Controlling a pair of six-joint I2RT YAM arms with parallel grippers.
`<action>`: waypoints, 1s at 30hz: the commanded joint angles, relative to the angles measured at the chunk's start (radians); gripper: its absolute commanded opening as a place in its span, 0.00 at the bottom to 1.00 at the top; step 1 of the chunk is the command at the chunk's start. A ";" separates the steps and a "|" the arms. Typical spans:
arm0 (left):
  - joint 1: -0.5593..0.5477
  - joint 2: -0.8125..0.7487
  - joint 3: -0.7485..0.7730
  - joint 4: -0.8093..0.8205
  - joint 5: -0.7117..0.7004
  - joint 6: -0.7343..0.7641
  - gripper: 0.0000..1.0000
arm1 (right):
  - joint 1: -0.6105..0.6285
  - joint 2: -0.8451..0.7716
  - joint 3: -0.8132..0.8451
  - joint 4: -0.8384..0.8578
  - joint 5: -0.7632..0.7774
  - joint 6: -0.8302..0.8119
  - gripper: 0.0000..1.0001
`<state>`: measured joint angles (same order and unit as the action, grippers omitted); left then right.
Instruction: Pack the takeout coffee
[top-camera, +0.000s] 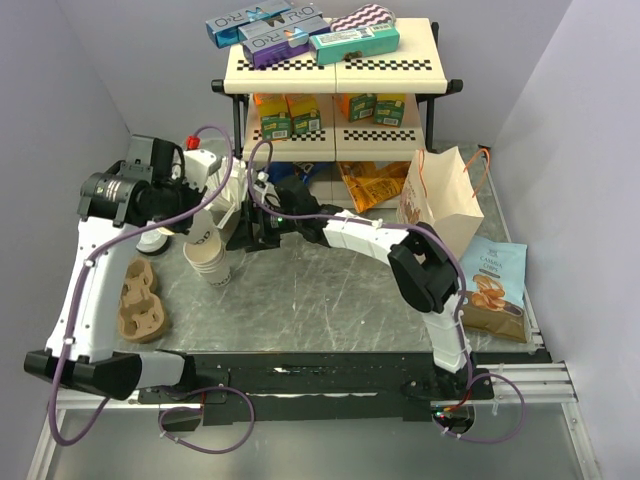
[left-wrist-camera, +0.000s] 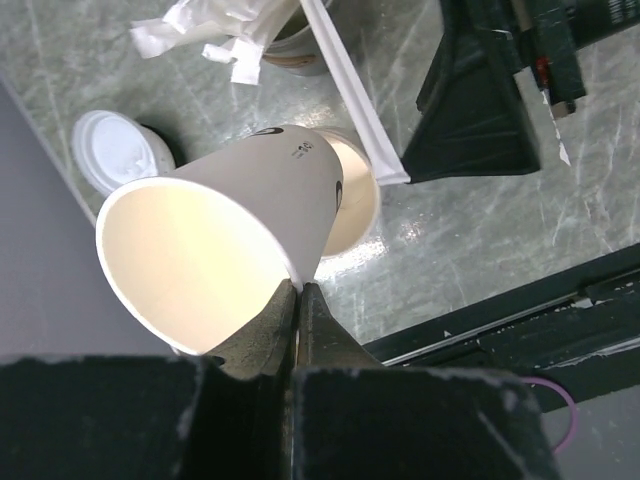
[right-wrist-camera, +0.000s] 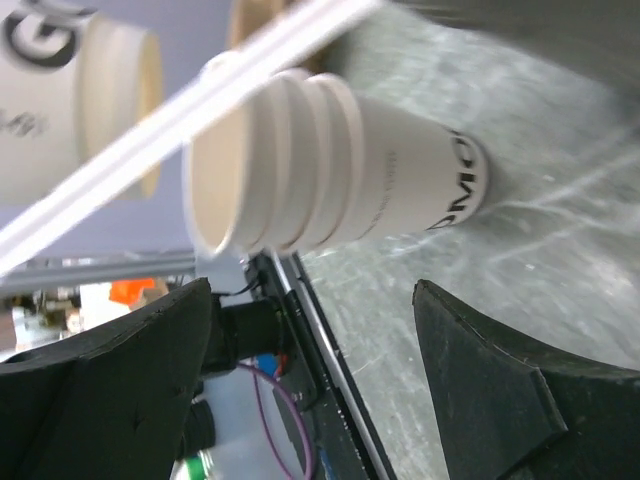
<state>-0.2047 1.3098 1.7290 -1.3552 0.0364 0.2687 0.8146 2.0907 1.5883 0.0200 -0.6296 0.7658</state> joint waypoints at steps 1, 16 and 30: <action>-0.002 -0.055 0.030 -0.019 -0.064 0.010 0.01 | 0.000 -0.107 0.004 0.127 -0.091 -0.056 0.88; -0.284 0.015 0.423 0.074 0.148 0.181 0.01 | -0.293 -0.608 -0.181 -0.316 -0.061 -0.465 0.92; -0.774 0.408 0.099 0.149 -0.145 0.247 0.01 | -0.609 -0.937 -0.243 -0.552 0.257 -0.649 0.94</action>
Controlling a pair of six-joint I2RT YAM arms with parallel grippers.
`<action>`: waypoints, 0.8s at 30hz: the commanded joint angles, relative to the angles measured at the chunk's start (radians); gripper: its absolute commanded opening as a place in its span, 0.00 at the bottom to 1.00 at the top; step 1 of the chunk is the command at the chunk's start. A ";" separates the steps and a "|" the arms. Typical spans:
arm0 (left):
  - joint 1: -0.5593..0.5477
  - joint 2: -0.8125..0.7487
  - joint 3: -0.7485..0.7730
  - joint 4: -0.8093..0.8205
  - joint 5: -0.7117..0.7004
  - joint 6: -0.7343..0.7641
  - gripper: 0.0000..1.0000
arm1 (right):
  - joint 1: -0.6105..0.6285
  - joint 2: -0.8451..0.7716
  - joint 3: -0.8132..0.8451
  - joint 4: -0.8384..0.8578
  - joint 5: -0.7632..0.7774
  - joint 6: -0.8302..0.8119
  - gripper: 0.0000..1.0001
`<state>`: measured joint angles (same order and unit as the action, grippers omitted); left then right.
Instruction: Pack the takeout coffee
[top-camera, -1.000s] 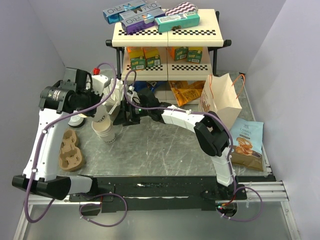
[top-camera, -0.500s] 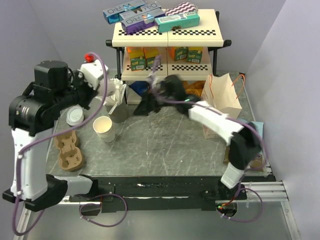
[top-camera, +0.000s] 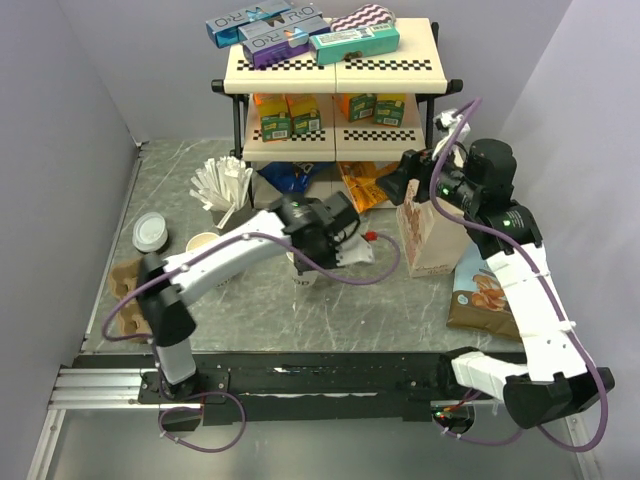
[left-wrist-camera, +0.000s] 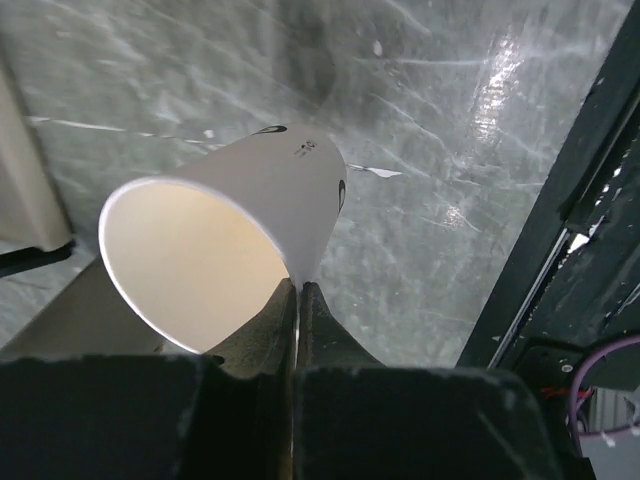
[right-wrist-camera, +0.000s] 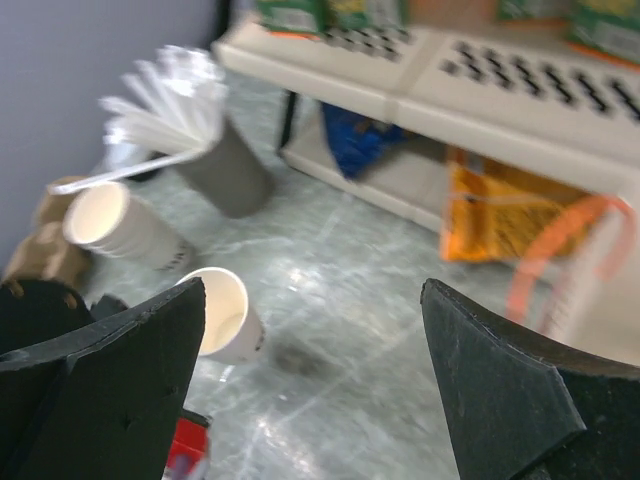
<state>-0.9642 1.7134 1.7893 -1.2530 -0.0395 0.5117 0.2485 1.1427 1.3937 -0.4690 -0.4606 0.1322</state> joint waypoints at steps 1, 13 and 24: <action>-0.013 0.020 0.048 0.062 -0.069 0.007 0.01 | -0.048 -0.003 -0.061 -0.060 0.085 -0.014 0.93; 0.021 0.134 -0.030 0.231 -0.039 -0.009 0.08 | -0.080 -0.064 -0.104 -0.043 0.091 0.004 0.94; 0.025 0.138 -0.114 0.300 -0.002 -0.062 0.23 | -0.084 -0.043 -0.094 -0.053 0.079 0.017 0.93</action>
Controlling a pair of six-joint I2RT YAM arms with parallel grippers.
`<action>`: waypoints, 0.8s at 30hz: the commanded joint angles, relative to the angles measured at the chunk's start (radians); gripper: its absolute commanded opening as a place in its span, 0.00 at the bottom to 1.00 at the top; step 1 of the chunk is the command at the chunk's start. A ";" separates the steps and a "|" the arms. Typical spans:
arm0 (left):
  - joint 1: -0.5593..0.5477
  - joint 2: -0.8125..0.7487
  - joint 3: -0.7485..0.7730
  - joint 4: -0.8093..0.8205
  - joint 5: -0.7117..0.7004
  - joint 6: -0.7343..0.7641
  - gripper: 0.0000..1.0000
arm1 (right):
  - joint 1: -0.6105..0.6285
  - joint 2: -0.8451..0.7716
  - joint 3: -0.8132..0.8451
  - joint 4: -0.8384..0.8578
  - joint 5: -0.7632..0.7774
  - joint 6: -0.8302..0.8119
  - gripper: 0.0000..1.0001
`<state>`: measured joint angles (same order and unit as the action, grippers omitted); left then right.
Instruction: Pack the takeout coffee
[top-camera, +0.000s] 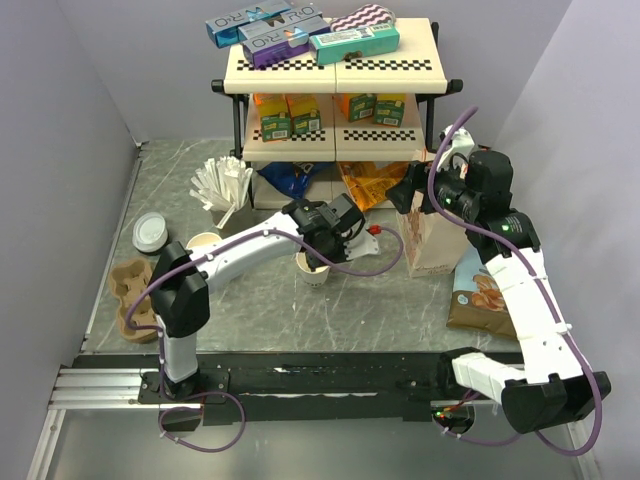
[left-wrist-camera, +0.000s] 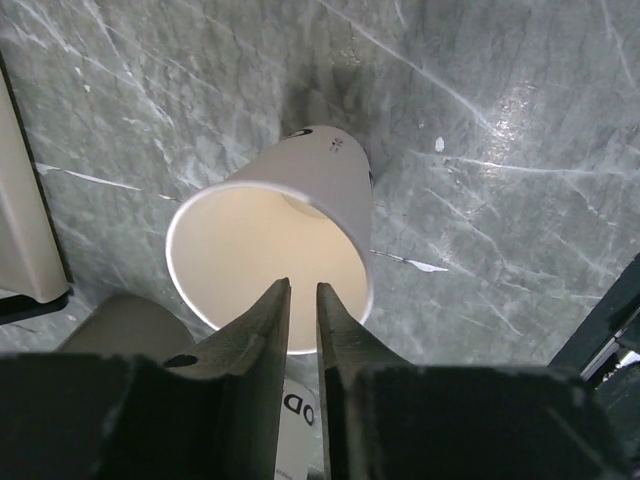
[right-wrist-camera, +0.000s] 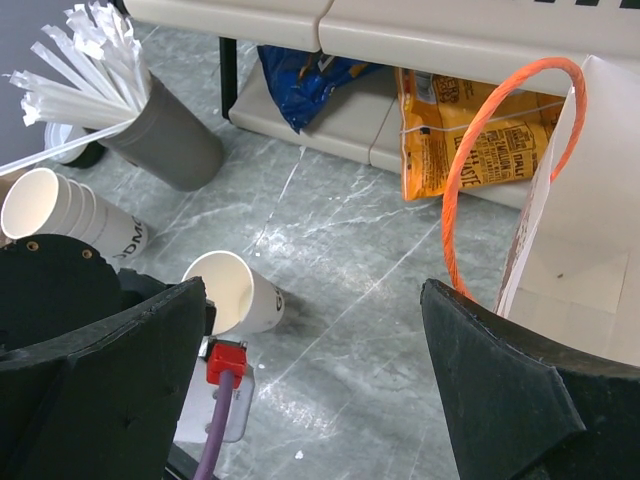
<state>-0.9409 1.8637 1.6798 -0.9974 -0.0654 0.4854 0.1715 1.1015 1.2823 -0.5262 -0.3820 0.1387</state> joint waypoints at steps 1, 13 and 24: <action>0.002 -0.014 -0.003 0.040 0.021 -0.037 0.24 | -0.007 -0.002 0.017 0.003 0.002 0.010 0.93; 0.143 -0.254 0.117 -0.093 0.033 -0.073 0.52 | -0.009 0.012 0.017 0.014 -0.009 0.013 0.93; 0.381 -0.745 -0.494 -0.081 0.132 0.418 0.81 | -0.009 0.098 0.040 0.055 -0.070 0.073 0.93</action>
<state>-0.5011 1.1736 1.3350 -1.1118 0.0345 0.6880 0.1692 1.1519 1.2831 -0.5156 -0.4057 0.1642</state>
